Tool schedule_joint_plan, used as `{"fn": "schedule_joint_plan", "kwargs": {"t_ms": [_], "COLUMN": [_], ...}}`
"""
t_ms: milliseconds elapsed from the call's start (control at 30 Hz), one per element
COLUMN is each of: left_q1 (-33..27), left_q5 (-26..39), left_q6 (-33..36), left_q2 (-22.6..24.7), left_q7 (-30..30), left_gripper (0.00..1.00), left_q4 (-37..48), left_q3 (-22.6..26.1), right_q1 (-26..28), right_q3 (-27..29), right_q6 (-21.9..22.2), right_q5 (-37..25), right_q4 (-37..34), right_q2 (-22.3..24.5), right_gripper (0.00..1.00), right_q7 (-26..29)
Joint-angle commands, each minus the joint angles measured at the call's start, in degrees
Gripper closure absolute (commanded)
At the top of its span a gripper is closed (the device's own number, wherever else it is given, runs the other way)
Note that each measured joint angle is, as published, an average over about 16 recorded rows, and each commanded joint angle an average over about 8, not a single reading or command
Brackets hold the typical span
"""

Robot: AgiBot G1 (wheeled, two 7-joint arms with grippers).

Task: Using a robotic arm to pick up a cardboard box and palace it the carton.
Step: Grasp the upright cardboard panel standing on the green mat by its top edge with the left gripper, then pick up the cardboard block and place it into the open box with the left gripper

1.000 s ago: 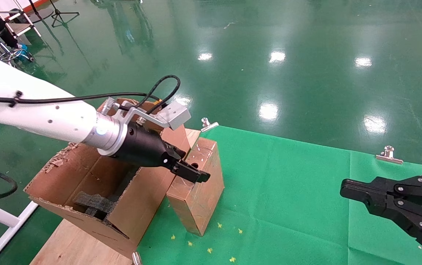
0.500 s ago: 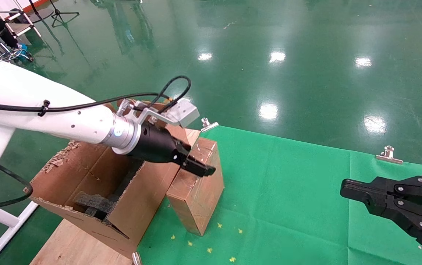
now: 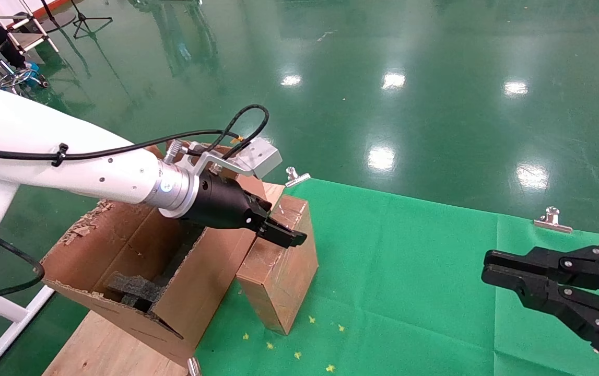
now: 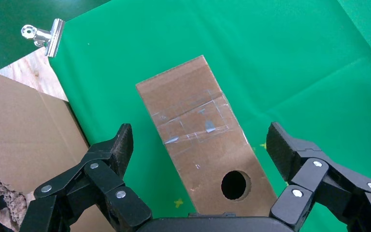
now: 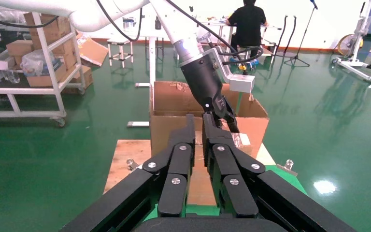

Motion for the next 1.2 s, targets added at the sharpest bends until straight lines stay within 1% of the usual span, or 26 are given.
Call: {"fn": "schedule_joint_plan", "kwargs": {"t_ms": [33,900,1033,1200], "left_q1": [0.0,-0.4,-1.0,-2.9], "left_q5": [0.0,-0.2,-1.1,-4.7], "left_q6": [0.1,0.4,0.0,-0.9], "left_q2": [0.0,0.2,-0.2,-2.7], "left_q7": [0.0,0.1,3.0,10.3], "left_gripper": [1.0,1.0,1.0,1.0], "left_q4": [0.0,0.5,1.1,2.1], "left_q3": [0.0,-0.1,-0.6,-3.1], "right_q1": [0.0,0.0,0.0,0.0], "right_q3": [0.0,0.0,0.0,0.0], "right_q6": [0.0,0.0,0.0,0.0], "right_q5": [0.0,0.0,0.0,0.0], "right_q4": [0.0,0.0,0.0,0.0], "right_q2": [0.0,0.0,0.0,0.0], "right_gripper": [0.0,0.0,0.0,0.0], "right_q7": [0.0,0.0,0.0,0.0]}}
